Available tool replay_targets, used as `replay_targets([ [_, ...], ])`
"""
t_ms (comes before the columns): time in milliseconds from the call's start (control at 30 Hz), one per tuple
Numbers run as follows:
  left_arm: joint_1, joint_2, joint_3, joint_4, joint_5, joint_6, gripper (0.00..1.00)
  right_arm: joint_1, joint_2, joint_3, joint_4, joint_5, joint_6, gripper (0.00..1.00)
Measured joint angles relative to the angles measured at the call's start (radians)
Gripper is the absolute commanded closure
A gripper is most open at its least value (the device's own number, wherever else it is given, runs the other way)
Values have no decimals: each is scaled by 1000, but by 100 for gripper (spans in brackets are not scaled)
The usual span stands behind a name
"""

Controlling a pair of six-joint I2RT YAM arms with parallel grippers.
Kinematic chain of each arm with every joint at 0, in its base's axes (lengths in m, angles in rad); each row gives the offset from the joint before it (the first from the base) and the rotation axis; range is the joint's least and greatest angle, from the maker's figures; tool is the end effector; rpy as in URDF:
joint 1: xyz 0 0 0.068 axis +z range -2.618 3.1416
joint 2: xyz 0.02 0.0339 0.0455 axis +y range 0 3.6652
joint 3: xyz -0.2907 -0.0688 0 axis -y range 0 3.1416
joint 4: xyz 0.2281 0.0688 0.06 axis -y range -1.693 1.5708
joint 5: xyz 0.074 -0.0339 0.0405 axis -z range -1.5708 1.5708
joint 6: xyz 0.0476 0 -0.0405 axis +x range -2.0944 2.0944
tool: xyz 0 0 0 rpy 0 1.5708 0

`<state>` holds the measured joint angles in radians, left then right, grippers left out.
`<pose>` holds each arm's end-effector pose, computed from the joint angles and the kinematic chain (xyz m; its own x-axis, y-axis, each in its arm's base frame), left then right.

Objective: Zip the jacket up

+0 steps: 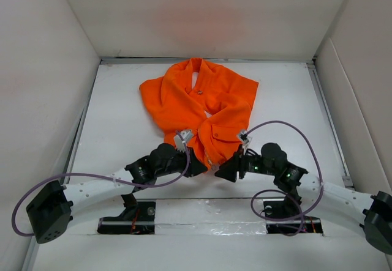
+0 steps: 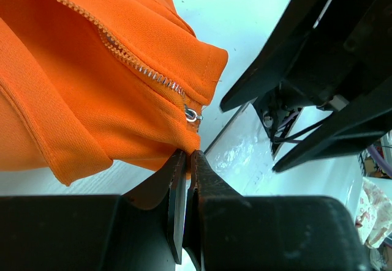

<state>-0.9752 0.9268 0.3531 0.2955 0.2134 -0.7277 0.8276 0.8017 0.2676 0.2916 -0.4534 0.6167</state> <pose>0.0957 -0.1592 0.2395 -0.7292 -0.0828 -0.6793 0.5869 0.4347 -0.6830 0.0916 0.1305 0.2299 -0.6818 0.0265 -0.7311 -0.6807 0.3431 0.6472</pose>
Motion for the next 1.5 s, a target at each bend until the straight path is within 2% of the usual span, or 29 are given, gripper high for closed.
replay_targets([
  [333, 0, -15, -5, 11, 7, -14, 100, 19, 152, -23, 131, -5, 0, 27],
  [800, 0, -28, -18, 16, 16, -22, 100, 19, 252, -23, 252, 17, -19, 27],
  [1067, 0, -28, -20, 23, 21, -30, 100, 26, 310, -23, 322, 3, -9, 53],
  [1300, 0, -28, -20, 23, 22, -31, 100, 31, 281, -23, 322, 3, -5, 75],
  [1333, 0, -28, -21, 23, 22, -31, 100, 31, 275, -23, 319, 3, -5, 82],
  [1400, 0, -28, -22, 24, 22, -31, 100, 31, 261, -23, 311, 3, -7, 87],
  [1467, 0, -28, -27, 29, 22, -32, 100, 31, 240, -23, 288, 3, -10, 100],
  [1500, 0, -28, -29, 30, 23, -33, 100, 31, 227, -23, 269, 4, -11, 100],
])
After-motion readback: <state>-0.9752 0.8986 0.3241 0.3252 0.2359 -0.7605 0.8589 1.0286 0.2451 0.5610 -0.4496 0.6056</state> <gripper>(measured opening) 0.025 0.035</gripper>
